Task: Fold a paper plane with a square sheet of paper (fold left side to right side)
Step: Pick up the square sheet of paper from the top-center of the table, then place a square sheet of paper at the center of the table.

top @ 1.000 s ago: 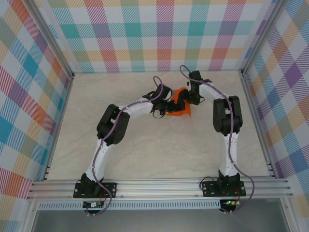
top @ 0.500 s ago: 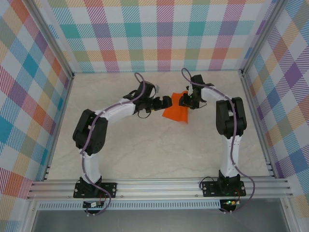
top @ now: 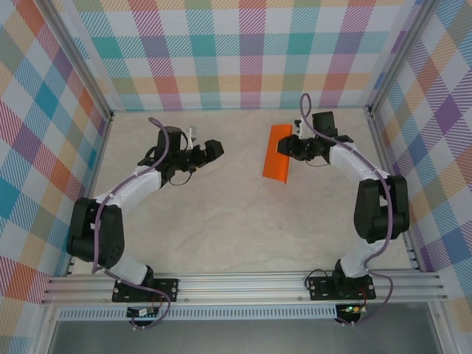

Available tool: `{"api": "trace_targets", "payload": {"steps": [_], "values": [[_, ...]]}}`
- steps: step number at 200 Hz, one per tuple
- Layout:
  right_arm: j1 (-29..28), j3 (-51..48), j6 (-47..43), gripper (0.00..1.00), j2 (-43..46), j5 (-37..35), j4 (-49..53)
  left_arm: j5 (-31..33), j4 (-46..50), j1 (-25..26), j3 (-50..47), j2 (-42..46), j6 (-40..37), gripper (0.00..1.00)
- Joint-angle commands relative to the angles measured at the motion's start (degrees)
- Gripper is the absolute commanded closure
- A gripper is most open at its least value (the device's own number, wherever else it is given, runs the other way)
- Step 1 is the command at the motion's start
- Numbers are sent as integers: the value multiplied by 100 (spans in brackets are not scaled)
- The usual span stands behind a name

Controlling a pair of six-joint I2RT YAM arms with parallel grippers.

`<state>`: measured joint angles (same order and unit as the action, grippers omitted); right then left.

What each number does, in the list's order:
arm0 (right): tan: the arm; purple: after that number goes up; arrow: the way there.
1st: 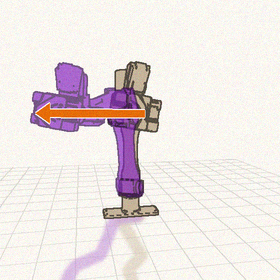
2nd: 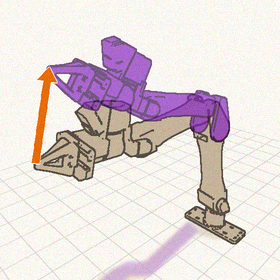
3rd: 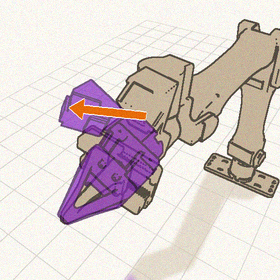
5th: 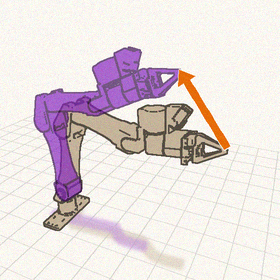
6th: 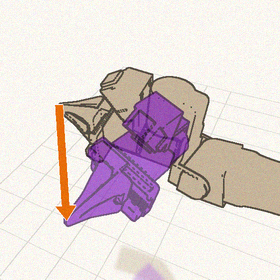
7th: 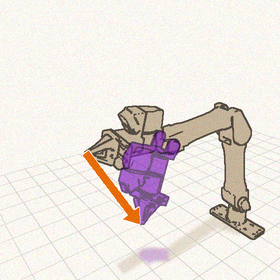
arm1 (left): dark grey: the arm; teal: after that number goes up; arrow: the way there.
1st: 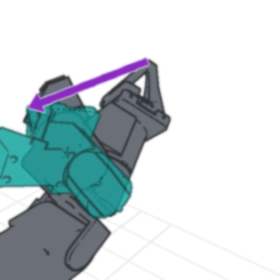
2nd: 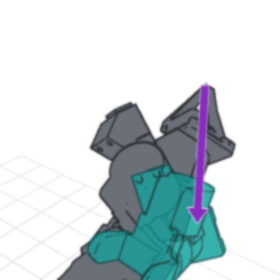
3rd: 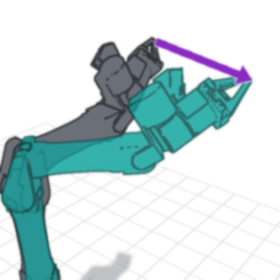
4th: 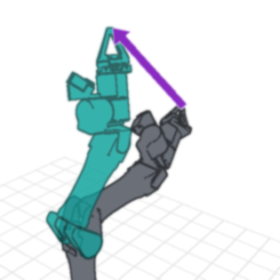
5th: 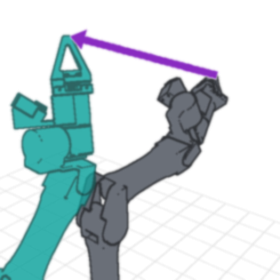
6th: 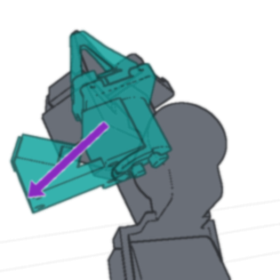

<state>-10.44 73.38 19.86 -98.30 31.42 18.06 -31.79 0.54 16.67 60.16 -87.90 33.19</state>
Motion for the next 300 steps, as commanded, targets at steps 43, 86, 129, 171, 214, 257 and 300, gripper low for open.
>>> {"api": "trace_targets", "payload": {"steps": [43, 86, 129, 171, 214, 257, 300], "values": [[-76, -320, 704, 64, 1386, 1938, -1026, -1698, -522, -41, 449, 765, -304, 0], [-338, -120, 875, 64, 1953, 2640, -985, -2177, -785, -41, 710, 737, -45, 0], [-749, 173, 943, 64, 2141, 2914, -942, -2691, -1591, 59, 730, 735, 475, 0], [-1037, 430, 944, 64, 2022, 2916, -938, -2920, -1587, 403, 906, 782, 374, 6], [-1048, 422, 906, 63, 2026, 2645, -795, -2832, -1531, 493, 902, 879, 303, 53], [-1039, 440, 409, 54, 2078, 2030, 21, -2528, -1152, 504, 707, 990, 128, 98], [-1022, 449, -186, 28, 1996, 760, 1259, -1854, -312, 504, 142, 1069, -221, 100]]}}
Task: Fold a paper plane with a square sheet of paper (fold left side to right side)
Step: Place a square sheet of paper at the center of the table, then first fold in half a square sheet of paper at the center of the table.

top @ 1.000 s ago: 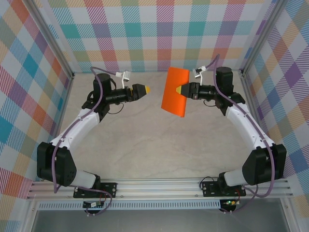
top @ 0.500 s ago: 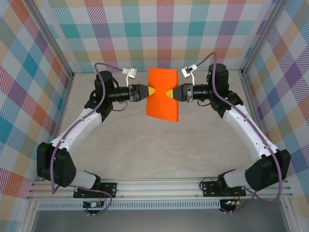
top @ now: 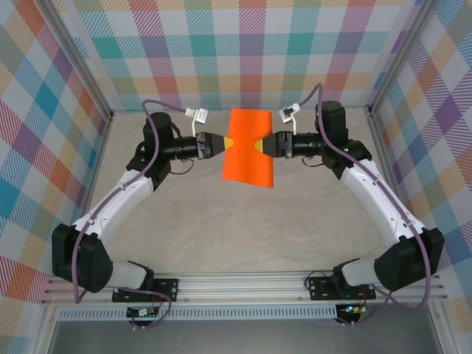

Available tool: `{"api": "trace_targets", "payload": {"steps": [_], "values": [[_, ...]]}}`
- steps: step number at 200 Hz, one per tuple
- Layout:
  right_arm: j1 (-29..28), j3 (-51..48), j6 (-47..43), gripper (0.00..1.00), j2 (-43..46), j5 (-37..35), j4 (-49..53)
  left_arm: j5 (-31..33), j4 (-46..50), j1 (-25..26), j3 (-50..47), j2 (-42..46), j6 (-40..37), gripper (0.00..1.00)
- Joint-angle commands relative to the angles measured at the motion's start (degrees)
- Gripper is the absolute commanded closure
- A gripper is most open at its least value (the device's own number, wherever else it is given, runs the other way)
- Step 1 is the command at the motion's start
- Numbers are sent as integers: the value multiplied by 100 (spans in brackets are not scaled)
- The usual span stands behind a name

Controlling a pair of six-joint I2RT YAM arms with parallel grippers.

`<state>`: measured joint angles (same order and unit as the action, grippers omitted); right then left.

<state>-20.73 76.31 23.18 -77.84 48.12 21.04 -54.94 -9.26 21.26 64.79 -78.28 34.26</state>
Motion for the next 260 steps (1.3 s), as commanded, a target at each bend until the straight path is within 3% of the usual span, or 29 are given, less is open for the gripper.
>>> {"api": "trace_targets", "payload": {"steps": [1, 38, 81, 99, 125, 154, 185, 260], "values": [[8, 156, -535, 27, -57, -949, 989, 477, 696, 41, -337, 100, -339, 100], [34, -204, -593, 4, -152, -2031, 1365, 1151, 1272, 2, -813, -165, -477, 100], [23, -750, -70, 1, -513, -2204, 1119, 1942, 1727, -78, -950, -943, -590, 100], [8, -903, 43, 5, -752, -2044, 987, 2488, 2233, -78, -839, -1268, -755, 100], [-43, -1201, 270, 15, -1106, -1833, 572, 2578, 2338, -71, -860, -1504, -910, 100], [-85, -1439, 630, 46, -1721, -1406, -63, 2776, 2795, -70, -789, -1615, -1228, 100], [-209, -1363, 875, 64, -2385, -1308, -366, 2890, 3179, -71, -575, -1716, -1518, 100], [-412, -1197, 879, 71, -3374, -1523, -301, 2593, 3079, -38, -512, -1757, -1448, 100]]}}
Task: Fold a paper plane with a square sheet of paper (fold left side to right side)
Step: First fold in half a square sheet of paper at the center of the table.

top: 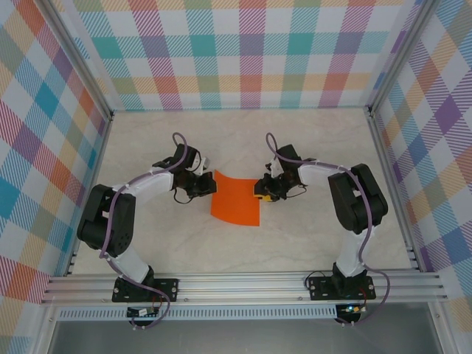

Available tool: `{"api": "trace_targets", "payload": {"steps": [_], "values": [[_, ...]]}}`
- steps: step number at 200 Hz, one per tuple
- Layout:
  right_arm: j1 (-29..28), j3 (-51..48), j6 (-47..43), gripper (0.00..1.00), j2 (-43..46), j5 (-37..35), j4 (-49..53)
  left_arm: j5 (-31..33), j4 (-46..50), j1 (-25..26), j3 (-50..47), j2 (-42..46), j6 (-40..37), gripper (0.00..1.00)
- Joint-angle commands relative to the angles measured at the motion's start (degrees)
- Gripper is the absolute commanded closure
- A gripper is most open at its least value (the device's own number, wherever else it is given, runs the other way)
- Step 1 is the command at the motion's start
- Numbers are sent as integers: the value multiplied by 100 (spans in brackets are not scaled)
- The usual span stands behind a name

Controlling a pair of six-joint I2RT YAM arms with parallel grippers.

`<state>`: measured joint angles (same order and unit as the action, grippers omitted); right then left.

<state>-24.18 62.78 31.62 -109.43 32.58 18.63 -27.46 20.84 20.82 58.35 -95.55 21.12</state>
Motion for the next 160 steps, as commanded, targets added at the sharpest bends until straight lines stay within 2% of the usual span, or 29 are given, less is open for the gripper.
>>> {"api": "trace_targets", "payload": {"steps": [1, 16, 35, 108, 160], "values": [[-68, 155, 37, 71, -217, 30, -57, -158, 69, 8, 133, -32, -135, 100], [-65, 145, 30, 72, -301, -47, -27, -219, 55, 40, 142, -15, -135, 100], [-60, 193, -57, 73, -383, -200, 156, -305, -30, 79, 133, 34, -87, 95], [-69, 243, -268, 73, -507, -464, 468, -978, -1128, 542, 227, -144, 626, 59], [-69, 178, -235, 73, -489, -459, 344, -1042, -1434, 826, 370, -543, 821, 50]]}}
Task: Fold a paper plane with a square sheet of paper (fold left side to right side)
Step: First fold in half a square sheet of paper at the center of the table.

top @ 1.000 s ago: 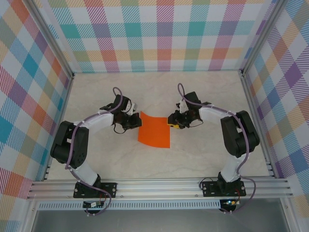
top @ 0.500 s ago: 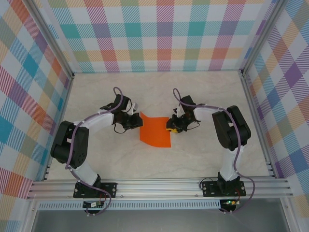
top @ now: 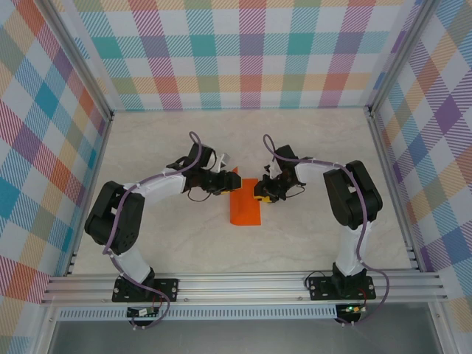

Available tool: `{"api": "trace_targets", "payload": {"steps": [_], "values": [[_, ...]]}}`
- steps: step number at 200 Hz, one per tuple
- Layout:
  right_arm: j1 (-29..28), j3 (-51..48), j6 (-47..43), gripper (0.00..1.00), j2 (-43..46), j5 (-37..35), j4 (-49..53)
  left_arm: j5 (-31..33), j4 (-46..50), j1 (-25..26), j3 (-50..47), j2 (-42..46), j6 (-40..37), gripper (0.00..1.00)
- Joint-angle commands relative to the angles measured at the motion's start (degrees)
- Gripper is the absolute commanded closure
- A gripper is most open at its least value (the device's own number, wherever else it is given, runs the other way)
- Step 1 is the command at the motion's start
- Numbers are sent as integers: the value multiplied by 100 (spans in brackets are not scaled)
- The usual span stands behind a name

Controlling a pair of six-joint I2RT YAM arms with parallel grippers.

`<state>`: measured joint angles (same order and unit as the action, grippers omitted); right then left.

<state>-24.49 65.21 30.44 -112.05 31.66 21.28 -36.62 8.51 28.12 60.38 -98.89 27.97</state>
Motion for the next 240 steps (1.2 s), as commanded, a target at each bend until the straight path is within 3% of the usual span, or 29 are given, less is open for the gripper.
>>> {"api": "trace_targets", "payload": {"steps": [1, 57, 88, 148, 207, 240], "values": [[-38, -67, -113, 73, -224, -361, 70, -122, -206, 97, 171, -218, 142, 50], [135, -385, 274, 70, 416, 66, -806, -160, -384, 143, 158, -463, 247, 48], [234, -290, 217, 62, 922, 241, -880, -170, -386, 146, 185, -523, 251, 50], [70, -235, 779, 60, 510, 1181, -1692, -156, -366, 159, 161, -526, 231, 61], [-126, -87, 1075, 62, 55, 1316, -2059, -160, -337, 159, 132, -473, 227, 71], [-136, -98, 931, 74, 101, 1195, -1888, -149, -304, 159, 125, -405, 197, 71]]}}
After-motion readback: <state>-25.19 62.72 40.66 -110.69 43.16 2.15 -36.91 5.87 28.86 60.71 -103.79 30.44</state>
